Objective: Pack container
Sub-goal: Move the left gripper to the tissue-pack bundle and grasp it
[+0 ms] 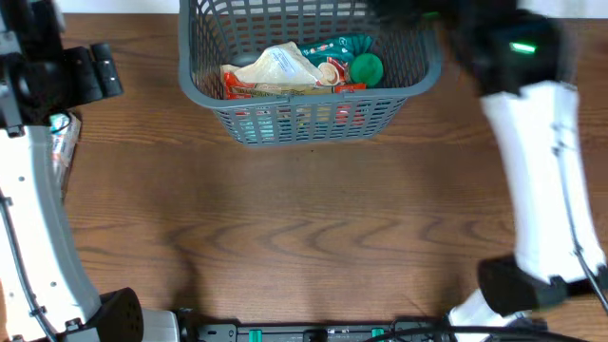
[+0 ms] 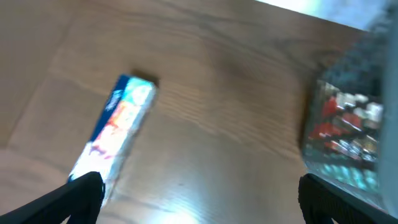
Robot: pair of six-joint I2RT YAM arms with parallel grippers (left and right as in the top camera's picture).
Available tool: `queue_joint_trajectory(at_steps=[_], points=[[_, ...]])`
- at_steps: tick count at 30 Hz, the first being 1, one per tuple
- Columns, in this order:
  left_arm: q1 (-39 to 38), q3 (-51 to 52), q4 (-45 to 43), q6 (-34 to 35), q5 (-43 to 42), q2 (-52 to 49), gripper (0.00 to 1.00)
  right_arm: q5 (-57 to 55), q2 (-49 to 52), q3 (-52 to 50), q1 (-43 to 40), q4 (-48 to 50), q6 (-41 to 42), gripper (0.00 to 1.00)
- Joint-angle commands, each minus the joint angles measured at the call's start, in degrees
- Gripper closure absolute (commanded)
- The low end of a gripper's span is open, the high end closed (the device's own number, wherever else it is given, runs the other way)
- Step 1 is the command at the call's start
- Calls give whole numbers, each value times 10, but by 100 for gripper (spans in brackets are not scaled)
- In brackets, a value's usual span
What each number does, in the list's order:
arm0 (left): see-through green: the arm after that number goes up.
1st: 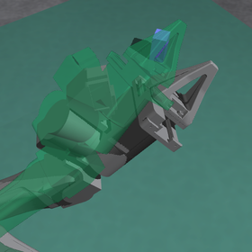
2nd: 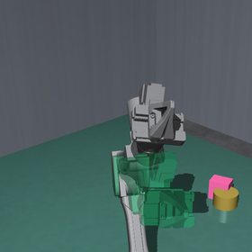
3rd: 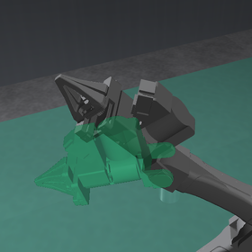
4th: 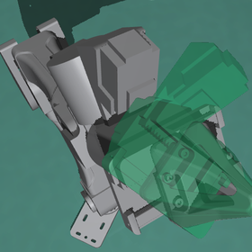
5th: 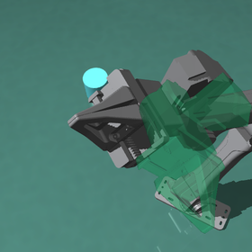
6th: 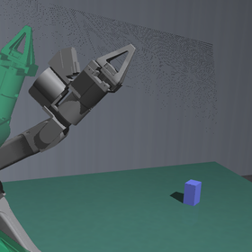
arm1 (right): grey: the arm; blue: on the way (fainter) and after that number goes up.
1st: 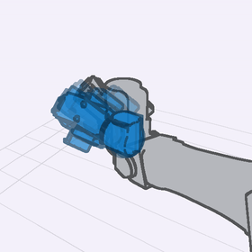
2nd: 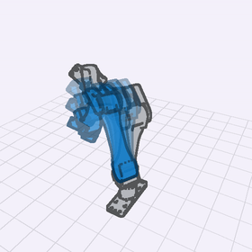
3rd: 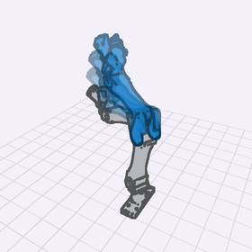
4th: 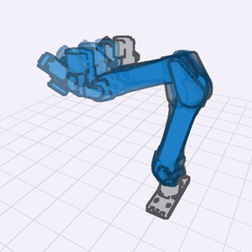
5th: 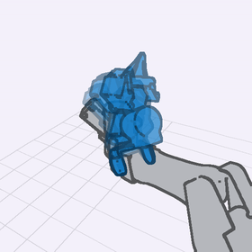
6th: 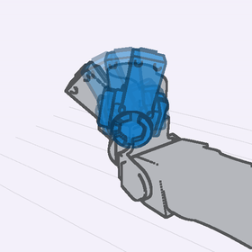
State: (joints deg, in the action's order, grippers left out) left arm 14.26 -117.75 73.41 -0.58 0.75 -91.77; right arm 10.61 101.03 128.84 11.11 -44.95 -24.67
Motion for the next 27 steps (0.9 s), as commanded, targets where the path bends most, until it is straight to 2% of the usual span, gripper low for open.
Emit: queue_joint_trajectory(at_steps=[1, 4, 6, 10, 11, 15, 21, 27], points=[[63, -1, 10, 4, 4, 11, 2, -11, -36, 7, -71, -31, 137, 1], [120, -1, 18, -71, -28, -11, 2, -11, -51, 7, -124, -70, 144, 1], [151, -1, 25, -150, -34, -36, 2, -11, -54, 7, -144, -91, 143, 1], [172, -1, 30, -286, -33, -85, 2, -12, -54, 6, -156, -120, 125, 1], [174, -1, 28, -302, -33, -96, 1, -12, -54, 6, -156, -123, 121, 1], [178, -1, 2, -312, -33, -143, 1, -11, -53, 6, -156, -121, 121, 1], [183, -1, 7, -400, -32, -211, 1, -12, -53, 6, -156, -123, 117, 1], [217, -1, 11, -403, -31, -265, 1, -36, -53, 6, -156, -123, 117, 1]])
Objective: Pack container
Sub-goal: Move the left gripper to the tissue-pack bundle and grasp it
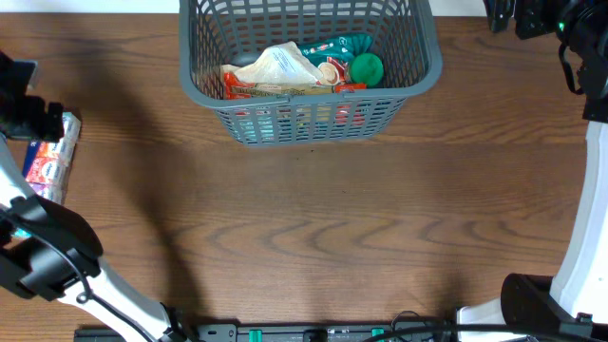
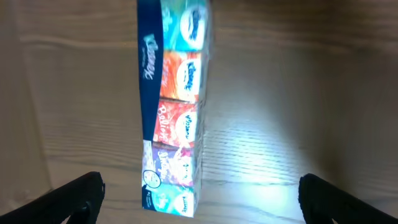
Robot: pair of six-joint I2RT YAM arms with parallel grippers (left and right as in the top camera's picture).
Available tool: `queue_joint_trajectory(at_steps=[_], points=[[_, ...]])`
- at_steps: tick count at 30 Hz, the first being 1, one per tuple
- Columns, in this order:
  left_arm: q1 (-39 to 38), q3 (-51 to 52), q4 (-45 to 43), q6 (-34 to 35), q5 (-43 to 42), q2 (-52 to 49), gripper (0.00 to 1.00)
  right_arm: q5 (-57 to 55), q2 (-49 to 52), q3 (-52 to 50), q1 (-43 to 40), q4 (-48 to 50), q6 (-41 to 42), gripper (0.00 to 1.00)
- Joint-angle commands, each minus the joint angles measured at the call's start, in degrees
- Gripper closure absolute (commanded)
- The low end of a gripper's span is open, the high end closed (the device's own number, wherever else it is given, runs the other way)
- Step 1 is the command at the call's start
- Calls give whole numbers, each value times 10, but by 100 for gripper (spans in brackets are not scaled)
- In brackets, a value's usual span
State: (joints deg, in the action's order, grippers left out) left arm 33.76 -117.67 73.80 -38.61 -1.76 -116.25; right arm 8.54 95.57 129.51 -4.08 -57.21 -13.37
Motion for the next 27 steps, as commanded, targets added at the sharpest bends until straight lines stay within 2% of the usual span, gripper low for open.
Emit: queue_joint_trajectory(at_steps=[1, 12, 27], points=[[28, -2, 7, -23, -6, -28, 1, -15, 2, 0, -4, 0, 4, 1], [81, -1, -11, -24, -6, -138, 1, -15, 2, 0, -4, 0, 5, 1], [83, 1, -41, -27, -7, -230, 1, -17, 2, 0, -4, 17, 11, 2]])
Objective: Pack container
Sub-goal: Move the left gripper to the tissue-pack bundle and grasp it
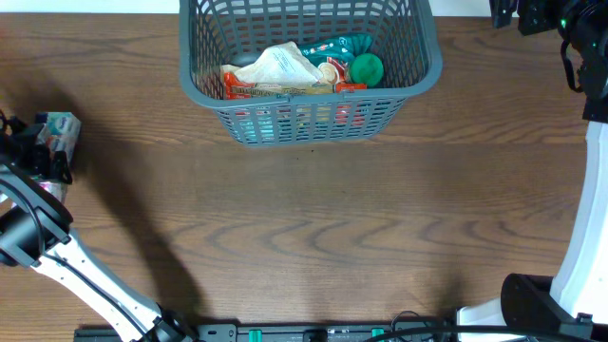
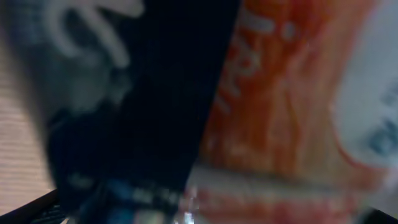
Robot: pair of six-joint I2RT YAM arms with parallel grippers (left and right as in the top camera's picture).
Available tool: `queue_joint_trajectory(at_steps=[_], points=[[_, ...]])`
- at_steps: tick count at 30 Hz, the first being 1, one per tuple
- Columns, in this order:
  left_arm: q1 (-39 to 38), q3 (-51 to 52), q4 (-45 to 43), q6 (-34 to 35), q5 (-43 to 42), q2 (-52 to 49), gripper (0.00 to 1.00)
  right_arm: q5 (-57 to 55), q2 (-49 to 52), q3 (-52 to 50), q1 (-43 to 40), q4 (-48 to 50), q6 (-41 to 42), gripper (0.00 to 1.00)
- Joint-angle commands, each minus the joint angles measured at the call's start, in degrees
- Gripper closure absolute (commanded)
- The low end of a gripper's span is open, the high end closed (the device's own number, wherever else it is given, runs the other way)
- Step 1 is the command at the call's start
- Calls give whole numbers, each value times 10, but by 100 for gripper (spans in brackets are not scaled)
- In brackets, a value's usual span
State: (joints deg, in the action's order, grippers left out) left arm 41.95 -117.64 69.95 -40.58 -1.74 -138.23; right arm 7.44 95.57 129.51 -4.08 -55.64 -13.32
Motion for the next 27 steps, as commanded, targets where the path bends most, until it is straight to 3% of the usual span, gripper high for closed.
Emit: queue_joint_trajectory(at_steps=[1, 5, 7, 10, 13, 16, 21, 27], points=[[2, 1, -4, -7, -7, -11, 2, -6, 2, 0, -4, 2, 11, 2], [2, 2, -14, -5, -9, -11, 37, -6, 2, 0, -4, 1, 11, 2], [2, 2, -15, 7, -9, -11, 42, -6, 2, 0, -4, 1, 11, 2], [1, 2, -14, 30, -9, -11, 60, -6, 2, 0, -4, 1, 10, 1], [1, 2, -12, 78, -9, -10, 89, -6, 2, 0, -4, 2, 10, 1], [-1, 0, -6, 135, -9, -4, 95, -6, 2, 0, -4, 1, 10, 1], [-14, -26, 35, 249, -18, 33, 94, -6, 2, 0, -4, 1, 10, 1], [-41, -40, 45, 301, -142, 159, 94, -6, 2, 0, -4, -9, 11, 1]])
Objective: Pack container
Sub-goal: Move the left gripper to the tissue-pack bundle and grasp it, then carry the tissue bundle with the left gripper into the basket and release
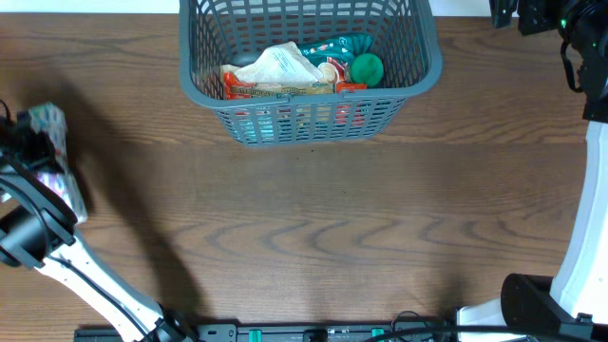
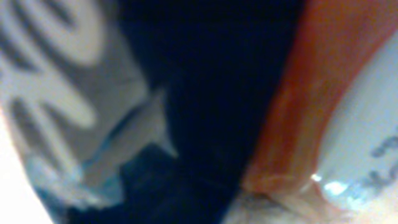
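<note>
A long pack of tissues [image 1: 49, 131] with blue, orange and white print lies at the table's far left edge, tilted. My left gripper [image 1: 28, 152] is down on it and shut on it. The pack [image 2: 205, 112] fills the left wrist view as a blur and hides the fingers. The grey mesh basket [image 1: 418, 71] stands at the back middle, holding snack packets and a green ball [image 1: 367, 68]. The black end of my right arm [image 1: 518, 11] is at the top right corner, cut off by the frame's edge, far from the basket's contents.
The white links of my right arm [image 1: 584, 218] run down the right edge to its base [image 1: 532, 304]. My left arm [image 1: 57, 256] curves along the left edge. Bare brown wood [image 1: 313, 228] lies between the pack and the basket.
The tissue pack has turned a little, its top end now nearer the left edge. It fills the left wrist view more closely. The right arm has not moved.
The left gripper was open, high over the table with the pack ahead, while the right arm crossed the right side. Then the gripper stood open over the pack and the right arm rested at the corner. Then it was down around the pack, now shut on it.
</note>
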Robot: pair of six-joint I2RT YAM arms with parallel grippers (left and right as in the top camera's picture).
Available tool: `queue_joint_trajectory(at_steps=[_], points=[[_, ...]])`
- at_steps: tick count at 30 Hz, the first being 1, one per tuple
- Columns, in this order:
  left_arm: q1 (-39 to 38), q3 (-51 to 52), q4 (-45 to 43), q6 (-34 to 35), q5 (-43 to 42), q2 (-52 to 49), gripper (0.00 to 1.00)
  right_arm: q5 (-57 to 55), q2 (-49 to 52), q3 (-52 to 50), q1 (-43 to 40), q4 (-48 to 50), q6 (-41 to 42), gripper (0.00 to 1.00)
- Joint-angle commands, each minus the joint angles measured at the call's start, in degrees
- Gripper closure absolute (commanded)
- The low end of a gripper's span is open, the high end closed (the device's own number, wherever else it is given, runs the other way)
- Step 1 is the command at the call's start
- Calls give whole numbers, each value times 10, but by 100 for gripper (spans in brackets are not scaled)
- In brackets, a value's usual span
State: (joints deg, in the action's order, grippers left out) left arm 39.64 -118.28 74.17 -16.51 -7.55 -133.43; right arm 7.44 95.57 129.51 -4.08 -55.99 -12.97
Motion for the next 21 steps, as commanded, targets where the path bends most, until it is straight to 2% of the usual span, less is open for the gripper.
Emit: queue_joint_trajectory(at_steps=[1, 4, 8, 12, 18, 21], points=[[-25, -38, 2, 74, -107, 139, 94, -6, 2, 0, -4, -9, 7, 1], [-54, -56, 1, 83, -146, 215, 94, -6, 2, 0, -4, -30, 7, 1], [-124, -81, -14, 62, -143, 308, 94, -6, 2, -1, -4, -56, 7, 1], [-226, -95, -45, -56, -143, 377, 94, -6, 2, -1, -4, -73, 8, 1], [-421, -95, -103, -304, -143, 415, 94, -9, 2, -1, -5, -85, 23, 1], [-488, -95, -132, -347, -143, 396, 94, -79, 2, -2, -10, -95, 103, 1]])
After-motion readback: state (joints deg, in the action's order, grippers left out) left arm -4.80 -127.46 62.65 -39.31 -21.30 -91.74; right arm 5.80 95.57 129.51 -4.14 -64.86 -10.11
